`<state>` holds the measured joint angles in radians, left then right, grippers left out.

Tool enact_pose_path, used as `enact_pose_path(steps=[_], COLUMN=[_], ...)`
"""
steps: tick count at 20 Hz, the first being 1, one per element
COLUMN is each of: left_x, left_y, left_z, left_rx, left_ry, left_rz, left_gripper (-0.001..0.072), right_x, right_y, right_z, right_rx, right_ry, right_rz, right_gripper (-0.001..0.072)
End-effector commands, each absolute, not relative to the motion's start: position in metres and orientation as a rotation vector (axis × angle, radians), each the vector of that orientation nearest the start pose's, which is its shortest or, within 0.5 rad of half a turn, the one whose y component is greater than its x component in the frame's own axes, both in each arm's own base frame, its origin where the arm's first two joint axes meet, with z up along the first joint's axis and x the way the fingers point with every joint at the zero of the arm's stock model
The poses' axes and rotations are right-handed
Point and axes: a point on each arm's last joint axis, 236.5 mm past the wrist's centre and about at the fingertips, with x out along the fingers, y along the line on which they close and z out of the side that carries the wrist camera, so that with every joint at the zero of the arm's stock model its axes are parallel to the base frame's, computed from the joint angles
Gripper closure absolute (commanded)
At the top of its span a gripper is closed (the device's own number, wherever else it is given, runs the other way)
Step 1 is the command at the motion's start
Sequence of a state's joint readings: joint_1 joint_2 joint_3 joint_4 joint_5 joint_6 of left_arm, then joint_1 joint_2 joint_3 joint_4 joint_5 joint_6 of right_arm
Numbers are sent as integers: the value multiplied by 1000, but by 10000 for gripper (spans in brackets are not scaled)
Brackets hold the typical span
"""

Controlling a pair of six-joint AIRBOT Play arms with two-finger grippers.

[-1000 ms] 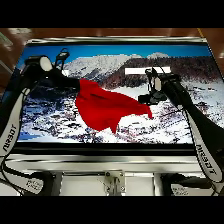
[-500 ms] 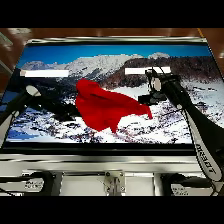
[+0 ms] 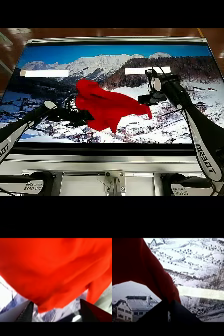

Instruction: Fold the shirts.

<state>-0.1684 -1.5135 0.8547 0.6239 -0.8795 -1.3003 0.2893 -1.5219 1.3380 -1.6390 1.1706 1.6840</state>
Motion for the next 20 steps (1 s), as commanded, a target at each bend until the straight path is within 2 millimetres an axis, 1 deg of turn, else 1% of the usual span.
enact_pose_path(steps=[1,3,4,5,6,7,8,9,10,11,12,13,14,15,16,17,18,19,20], left_x=[361,366,369,375,383,393,403,412,414,407,390,364,330,293,264,239,220,207,201], left_y=[-205,-205,-208,-210,-210,-207,-196,-179,-160,-138,-119,-103,-92,-87,-87,-91,-96,-102,-107], left_z=[-103,-98,-88,-68,-41,-4,44,104,169,245,315,380,440,488,520,542,554,557,554], left_rx=[-732,-699,-649,-610,-565,-496,-414,-345,-308,-289,-264,-227,-185,-157,-152,-150,-144,-125,-107], left_ry=[1348,1319,1282,1225,1145,1039,914,764,612,439,278,124,-23,-144,-226,-281,-304,-302,-283], left_rz=[-349,-382,-433,-477,-521,-566,-584,-576,-554,-525,-499,-473,-448,-433,-432,-444,-462,-481,-497], left_gripper=[284,553,609,649,664,664,664,664,664,665,665,664,664,664,664,664,664,664,664], right_x=[411,411,410,409,408,410,415,421,428,435,439,439,433,420,403,381,360,342,328], right_y=[110,111,114,119,126,130,132,133,132,134,135,136,134,132,128,125,121,116,111], right_z=[-29,-29,-29,-28,-22,-12,5,28,62,101,150,208,265,319,368,408,433,447,455], right_rx=[-155,-146,-121,-97,-67,-48,-35,-29,-24,-2,45,98,150,199,232,260,275,278,273], right_ry=[1343,1345,1349,1350,1342,1314,1260,1199,1112,1013,891,744,601,459,331,229,171,135,118], right_rz=[138,139,140,150,167,179,188,194,200,207,210,219,231,254,278,306,324,330,332], right_gripper=[651,651,651,651,651,651,651,651,651,651,650,650,651,651,651,651,651,651,651])
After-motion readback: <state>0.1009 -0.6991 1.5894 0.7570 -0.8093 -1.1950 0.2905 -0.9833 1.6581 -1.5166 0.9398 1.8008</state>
